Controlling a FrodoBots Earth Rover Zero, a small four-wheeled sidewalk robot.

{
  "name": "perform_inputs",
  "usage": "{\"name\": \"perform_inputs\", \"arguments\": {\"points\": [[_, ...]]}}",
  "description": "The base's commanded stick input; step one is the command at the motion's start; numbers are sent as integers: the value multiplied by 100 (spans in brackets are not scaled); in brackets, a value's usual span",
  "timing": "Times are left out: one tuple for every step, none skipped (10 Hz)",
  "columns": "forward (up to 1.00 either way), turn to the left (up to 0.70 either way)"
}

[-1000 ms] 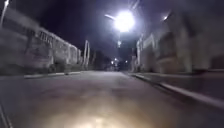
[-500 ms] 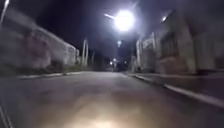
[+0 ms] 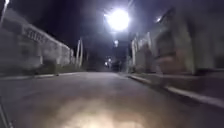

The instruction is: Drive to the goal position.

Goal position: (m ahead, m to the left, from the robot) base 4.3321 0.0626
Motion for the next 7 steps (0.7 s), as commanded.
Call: {"name": "perform_inputs", "arguments": {"points": [[70,2],[70,2],[70,2],[70,2],[70,2],[70,2],[70,2]]}}
